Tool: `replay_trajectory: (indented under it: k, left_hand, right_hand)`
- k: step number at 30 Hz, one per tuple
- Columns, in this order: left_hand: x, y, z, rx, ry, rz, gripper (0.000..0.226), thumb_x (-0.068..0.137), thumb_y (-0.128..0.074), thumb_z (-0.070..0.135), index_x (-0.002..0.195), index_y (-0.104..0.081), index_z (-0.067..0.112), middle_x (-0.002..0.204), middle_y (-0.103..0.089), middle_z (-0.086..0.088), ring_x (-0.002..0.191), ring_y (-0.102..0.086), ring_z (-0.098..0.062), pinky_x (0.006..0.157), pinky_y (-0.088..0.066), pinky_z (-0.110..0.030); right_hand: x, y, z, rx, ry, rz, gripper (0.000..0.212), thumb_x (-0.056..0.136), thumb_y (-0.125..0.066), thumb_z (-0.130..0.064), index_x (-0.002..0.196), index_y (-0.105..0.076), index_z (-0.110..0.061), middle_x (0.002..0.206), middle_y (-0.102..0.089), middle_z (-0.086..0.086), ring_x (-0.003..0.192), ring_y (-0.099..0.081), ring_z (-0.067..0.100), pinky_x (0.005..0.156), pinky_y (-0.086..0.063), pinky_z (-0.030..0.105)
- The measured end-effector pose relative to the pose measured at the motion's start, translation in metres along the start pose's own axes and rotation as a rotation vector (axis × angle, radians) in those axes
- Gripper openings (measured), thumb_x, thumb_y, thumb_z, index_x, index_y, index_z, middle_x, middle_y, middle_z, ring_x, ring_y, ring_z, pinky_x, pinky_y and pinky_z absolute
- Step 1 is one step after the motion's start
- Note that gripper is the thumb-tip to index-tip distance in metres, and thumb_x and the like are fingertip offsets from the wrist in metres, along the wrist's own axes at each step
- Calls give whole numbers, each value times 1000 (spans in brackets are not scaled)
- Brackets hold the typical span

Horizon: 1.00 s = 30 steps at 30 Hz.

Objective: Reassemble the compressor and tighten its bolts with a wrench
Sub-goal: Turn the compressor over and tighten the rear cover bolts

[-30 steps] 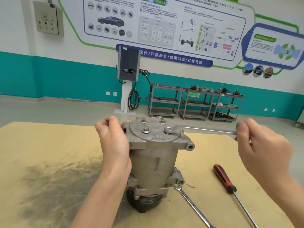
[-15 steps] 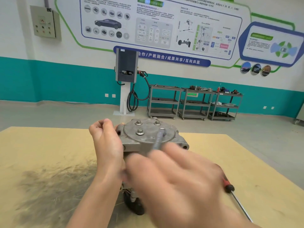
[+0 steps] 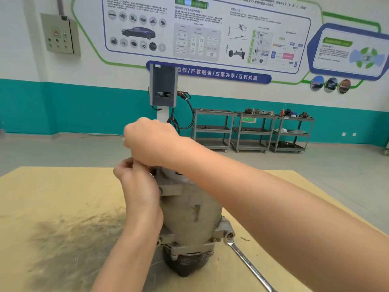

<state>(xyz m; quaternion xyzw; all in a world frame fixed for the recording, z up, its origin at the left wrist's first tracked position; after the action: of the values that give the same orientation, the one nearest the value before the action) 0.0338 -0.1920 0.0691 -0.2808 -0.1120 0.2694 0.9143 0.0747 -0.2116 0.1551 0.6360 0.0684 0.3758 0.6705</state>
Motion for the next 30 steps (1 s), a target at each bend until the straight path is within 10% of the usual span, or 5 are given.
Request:
replay_trajectory:
  k: [6, 24, 30]
  left_hand:
    - [18, 1, -7, 34, -60, -1, 6, 101, -38, 17, 105, -40, 21, 90, -48, 2, 78, -50, -11, 64, -37, -28]
    - [19, 1, -7, 60, -36, -52, 12, 103, -38, 21, 94, -37, 29, 86, -49, 4, 76, -53, -7, 63, -40, -26]
    - [16, 0, -4, 11, -58, -65, 21, 102, -36, 15, 88, -31, 31, 57, -59, 11, 45, -54, 7, 42, -40, -11]
  right_hand:
    - [15, -1, 28, 323, -99, -200, 32, 99, -55, -30, 108, -67, -2, 96, -67, 10, 89, -59, 26, 80, -46, 34]
    - [14, -8, 23, 21, -162, -133, 16, 99, -52, -26, 91, -56, -12, 73, -47, 2, 64, -47, 17, 50, -32, 28]
    - [19, 14, 22, 24, -187, -88, 26, 101, -48, -23, 79, -51, -10, 71, -44, 2, 64, -49, 18, 50, -34, 29]
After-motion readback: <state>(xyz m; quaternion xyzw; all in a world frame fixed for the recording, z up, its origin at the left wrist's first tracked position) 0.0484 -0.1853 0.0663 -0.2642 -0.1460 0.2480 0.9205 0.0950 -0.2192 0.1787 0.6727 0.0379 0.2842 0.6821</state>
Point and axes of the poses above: each hand's wrist, its own x-axis towards the middle knuckle, its own y-axis out of the back of the hand, z = x × y, the point moved 2 cm from there along x, towards the middle knuckle
